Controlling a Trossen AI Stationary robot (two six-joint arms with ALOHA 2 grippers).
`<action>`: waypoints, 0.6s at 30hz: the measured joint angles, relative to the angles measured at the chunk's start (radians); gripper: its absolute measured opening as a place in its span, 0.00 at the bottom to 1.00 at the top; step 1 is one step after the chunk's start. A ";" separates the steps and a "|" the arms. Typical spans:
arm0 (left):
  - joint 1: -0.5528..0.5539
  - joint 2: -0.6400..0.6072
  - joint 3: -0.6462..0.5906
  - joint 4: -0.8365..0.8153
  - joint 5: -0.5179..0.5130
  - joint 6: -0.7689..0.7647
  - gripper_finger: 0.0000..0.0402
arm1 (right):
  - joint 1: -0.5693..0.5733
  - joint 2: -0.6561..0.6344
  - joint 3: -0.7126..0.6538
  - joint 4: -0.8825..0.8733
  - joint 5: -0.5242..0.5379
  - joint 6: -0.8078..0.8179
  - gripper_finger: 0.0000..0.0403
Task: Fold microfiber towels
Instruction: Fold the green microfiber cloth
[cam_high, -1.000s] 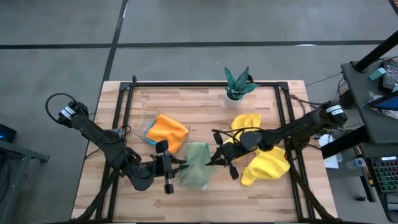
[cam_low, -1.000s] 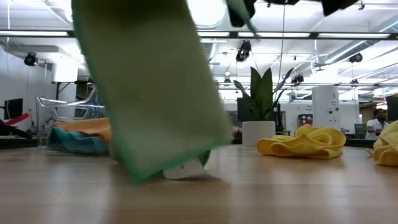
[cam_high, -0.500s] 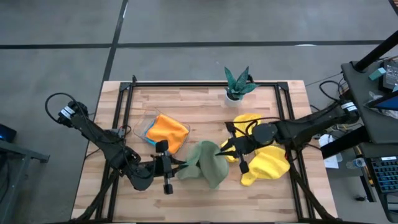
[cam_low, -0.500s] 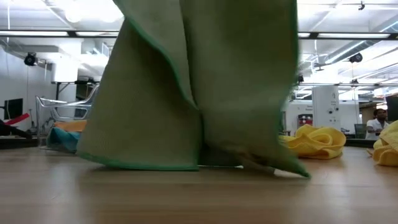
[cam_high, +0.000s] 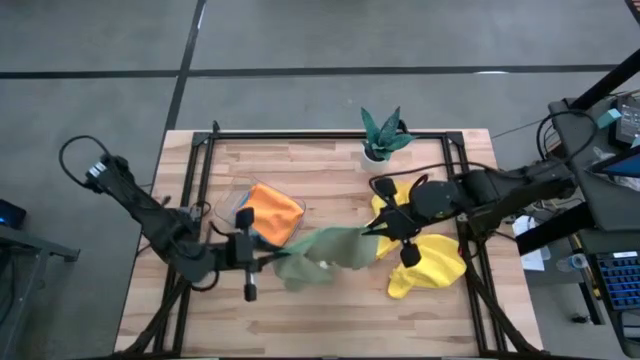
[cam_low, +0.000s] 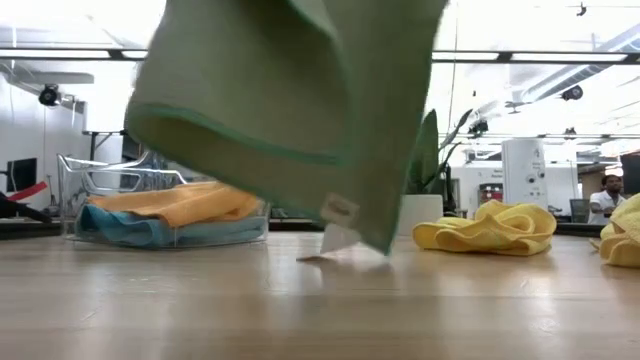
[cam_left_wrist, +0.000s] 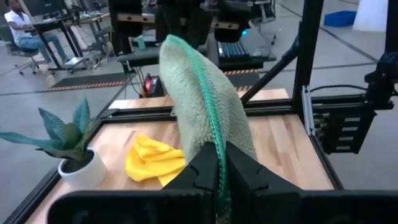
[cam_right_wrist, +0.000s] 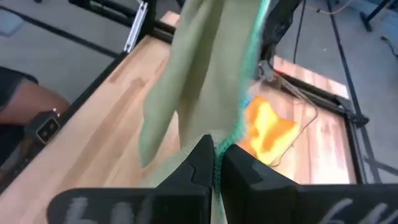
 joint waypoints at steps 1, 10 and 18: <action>0.000 -0.014 0.000 -0.007 0.000 0.000 0.00 | -0.005 0.002 0.021 -0.011 0.001 -0.003 0.02; 0.006 -0.110 0.000 -0.040 0.055 -0.029 0.00 | -0.037 0.012 0.083 -0.118 0.103 -0.025 0.02; 0.008 -0.131 -0.001 -0.248 0.078 -0.187 0.00 | -0.058 0.010 0.084 -0.241 0.164 0.045 0.02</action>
